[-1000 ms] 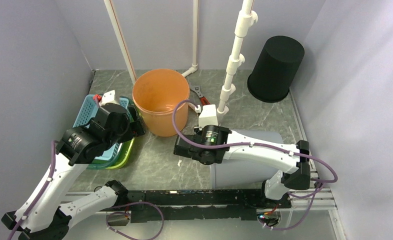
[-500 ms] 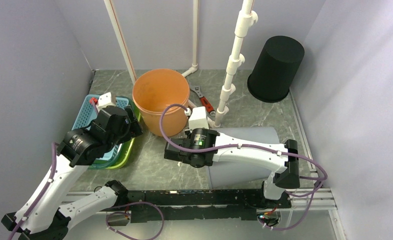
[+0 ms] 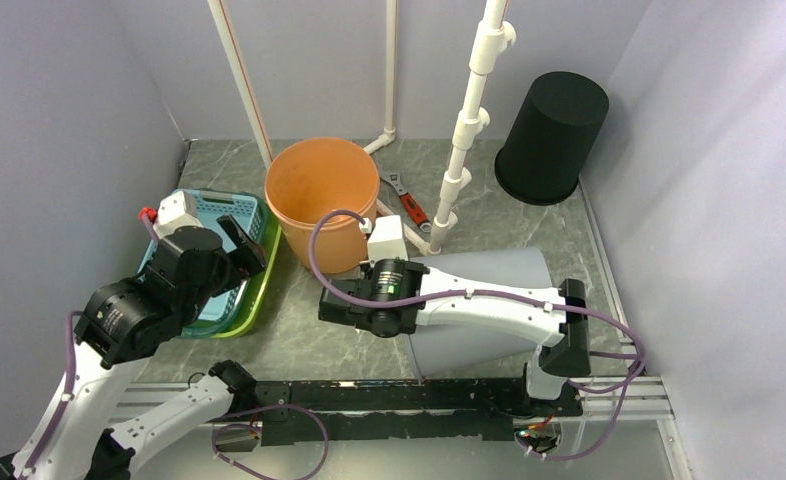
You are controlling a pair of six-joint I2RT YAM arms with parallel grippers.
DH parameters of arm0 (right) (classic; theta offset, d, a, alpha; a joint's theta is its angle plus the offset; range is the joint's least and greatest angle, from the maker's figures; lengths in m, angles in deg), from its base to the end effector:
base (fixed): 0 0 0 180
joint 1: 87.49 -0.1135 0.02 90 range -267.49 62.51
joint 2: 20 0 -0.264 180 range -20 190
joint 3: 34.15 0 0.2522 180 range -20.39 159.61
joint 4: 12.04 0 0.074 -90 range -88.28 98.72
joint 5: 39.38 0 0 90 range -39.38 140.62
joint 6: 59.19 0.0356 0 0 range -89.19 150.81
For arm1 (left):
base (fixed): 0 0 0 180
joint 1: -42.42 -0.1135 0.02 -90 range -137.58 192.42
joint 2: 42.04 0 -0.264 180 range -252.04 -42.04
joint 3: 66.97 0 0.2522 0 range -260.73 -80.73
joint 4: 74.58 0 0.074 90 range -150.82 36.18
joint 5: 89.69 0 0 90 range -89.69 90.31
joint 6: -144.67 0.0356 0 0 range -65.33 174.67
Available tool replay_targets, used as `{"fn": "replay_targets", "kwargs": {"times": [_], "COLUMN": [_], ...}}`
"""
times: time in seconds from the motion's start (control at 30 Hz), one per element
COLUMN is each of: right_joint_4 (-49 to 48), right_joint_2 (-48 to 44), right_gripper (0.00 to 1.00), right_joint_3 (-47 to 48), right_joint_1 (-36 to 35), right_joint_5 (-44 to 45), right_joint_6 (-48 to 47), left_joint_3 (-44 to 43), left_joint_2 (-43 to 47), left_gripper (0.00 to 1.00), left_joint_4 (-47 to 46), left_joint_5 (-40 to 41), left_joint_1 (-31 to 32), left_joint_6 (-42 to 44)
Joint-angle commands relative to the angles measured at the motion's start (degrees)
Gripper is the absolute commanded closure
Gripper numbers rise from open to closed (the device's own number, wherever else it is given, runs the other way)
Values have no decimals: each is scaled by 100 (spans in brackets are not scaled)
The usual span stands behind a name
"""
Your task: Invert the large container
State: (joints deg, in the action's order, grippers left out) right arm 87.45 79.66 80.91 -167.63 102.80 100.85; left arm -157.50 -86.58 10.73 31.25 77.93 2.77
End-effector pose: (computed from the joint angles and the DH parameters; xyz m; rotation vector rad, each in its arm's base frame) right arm 0.0820 0.3078 0.3454 -0.1402 2.2277 -0.1698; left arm 0.0822 -0.0362 0.4138 -0.5825 2.0777 -0.2720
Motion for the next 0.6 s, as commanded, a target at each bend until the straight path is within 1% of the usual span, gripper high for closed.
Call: {"fn": "replay_targets", "kwargs": {"times": [0.0,0.3,0.57], "right_joint_4": [22,22,22], "right_joint_2": [520,1042,1249], "right_gripper": [100,100,100], "right_joint_3": [-42,351,202], "right_joint_1": [-60,-95,-92], "right_joint_5": [-1184,-1050,-962], "right_joint_6": [361,382,484], "left_joint_3": [-217,-181,-77], "left_joint_2": [-68,70,132], "left_gripper": [5,5,5], "left_joint_4": [182,135,129], "left_joint_5": [252,298,256], "left_joint_1": [18,17,18], "left_joint_6": [-164,-185,-233]}}
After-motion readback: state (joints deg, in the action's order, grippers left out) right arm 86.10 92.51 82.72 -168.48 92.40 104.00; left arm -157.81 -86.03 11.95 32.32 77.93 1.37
